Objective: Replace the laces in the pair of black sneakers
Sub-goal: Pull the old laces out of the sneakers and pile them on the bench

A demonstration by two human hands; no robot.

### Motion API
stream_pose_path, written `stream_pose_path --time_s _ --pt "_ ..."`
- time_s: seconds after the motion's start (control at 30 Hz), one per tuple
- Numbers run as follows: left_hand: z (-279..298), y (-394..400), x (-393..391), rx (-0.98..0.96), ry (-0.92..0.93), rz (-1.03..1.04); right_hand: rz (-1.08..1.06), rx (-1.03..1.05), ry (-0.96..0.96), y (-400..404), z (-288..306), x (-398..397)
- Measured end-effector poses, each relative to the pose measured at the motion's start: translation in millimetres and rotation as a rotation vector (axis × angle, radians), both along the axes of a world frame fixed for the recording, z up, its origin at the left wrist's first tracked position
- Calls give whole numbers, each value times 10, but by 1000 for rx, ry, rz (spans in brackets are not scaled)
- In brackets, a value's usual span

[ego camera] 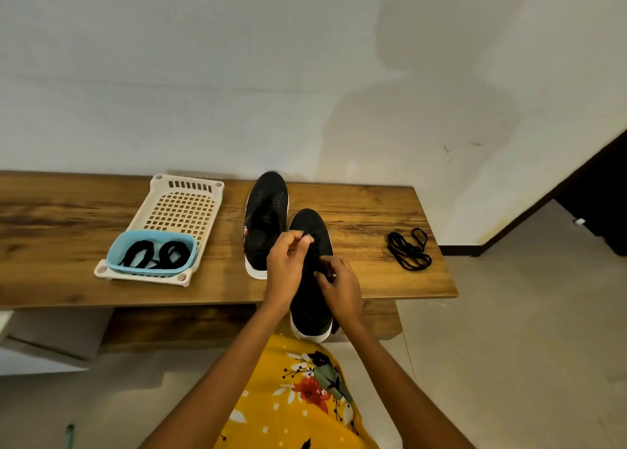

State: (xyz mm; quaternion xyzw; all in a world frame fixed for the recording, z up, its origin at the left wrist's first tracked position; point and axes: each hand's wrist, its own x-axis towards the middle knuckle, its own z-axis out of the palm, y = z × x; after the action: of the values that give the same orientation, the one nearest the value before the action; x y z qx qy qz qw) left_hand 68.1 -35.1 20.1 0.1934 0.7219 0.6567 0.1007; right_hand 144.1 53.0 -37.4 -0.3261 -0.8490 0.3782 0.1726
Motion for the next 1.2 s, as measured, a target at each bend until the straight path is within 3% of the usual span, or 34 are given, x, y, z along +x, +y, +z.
stream_pose_path --time_s 0.1,0.2,0.3,0.37,0.47,0.57,0.67,0.8,1.0,1.07,1.2 --pt "257 15 -64 209 -272 -3 6 -13 9 -11 -6 4" --pt "436 -37 -135 356 -410 45 -26 7 49 -47 32 3" --pt "578 -135 -158 491 -416 127 -97 -22 84 -12 126 -42" --pt "628 -194 -199 483 -354 209 -101 -92 32 56 188 -69" --pt "518 -189 -234 337 -374 170 -68 -411 -15 129 321 -97" --pt "227 -130 -168 54 -407 41 -87 -653 -12 163 607 -175" --pt "5 -109 -85 -194 -236 40 -117 -807 118 272 977 -235" --pt "-129 -130 45 -213 -9 129 -114 -899 308 485 1288 -235" --pt "-420 -98 -41 -577 284 -175 -191 -1039 656 703 1228 -204" --pt "-375 -39 -72 -632 340 -174 -197 -935 522 710 1093 -209" --pt "-286 81 -209 -732 388 -247 -111 -622 -64 634 663 -208"
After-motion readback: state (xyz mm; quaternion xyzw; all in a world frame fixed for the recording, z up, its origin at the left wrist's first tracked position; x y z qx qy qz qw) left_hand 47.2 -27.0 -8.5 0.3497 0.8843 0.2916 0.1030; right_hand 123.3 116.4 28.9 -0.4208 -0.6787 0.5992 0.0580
